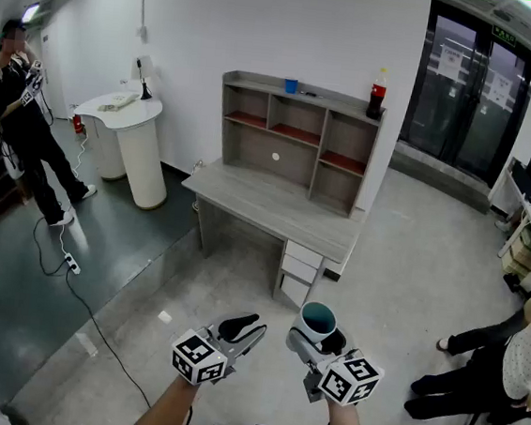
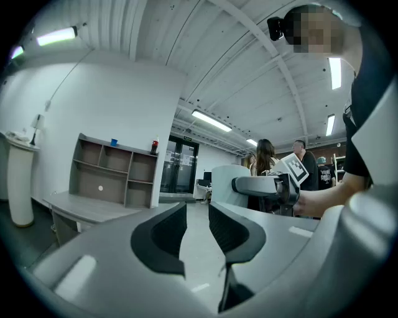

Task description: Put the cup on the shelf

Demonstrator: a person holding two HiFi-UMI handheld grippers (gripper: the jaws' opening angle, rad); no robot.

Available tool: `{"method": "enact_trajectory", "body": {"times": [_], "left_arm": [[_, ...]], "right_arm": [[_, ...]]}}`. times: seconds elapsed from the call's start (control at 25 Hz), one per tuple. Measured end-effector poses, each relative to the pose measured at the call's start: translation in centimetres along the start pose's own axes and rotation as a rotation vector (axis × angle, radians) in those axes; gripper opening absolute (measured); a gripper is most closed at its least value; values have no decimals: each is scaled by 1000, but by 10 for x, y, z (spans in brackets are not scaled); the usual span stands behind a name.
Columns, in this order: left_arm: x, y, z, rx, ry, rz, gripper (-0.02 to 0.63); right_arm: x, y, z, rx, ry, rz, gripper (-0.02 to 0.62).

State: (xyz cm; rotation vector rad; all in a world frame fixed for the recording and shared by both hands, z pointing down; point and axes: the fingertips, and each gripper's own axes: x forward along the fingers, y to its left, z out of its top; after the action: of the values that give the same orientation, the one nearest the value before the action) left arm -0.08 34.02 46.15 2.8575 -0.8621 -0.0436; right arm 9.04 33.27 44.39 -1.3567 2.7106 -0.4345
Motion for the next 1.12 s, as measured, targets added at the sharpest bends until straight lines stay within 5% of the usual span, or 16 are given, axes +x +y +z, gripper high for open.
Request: {"method": "enact_trajectory", "body": {"times": [1.12], "left_arm": [[-6, 7, -5, -12, 6, 24, 91]], "right_arm": [[1, -2, 3, 13, 1, 0, 359]]}}
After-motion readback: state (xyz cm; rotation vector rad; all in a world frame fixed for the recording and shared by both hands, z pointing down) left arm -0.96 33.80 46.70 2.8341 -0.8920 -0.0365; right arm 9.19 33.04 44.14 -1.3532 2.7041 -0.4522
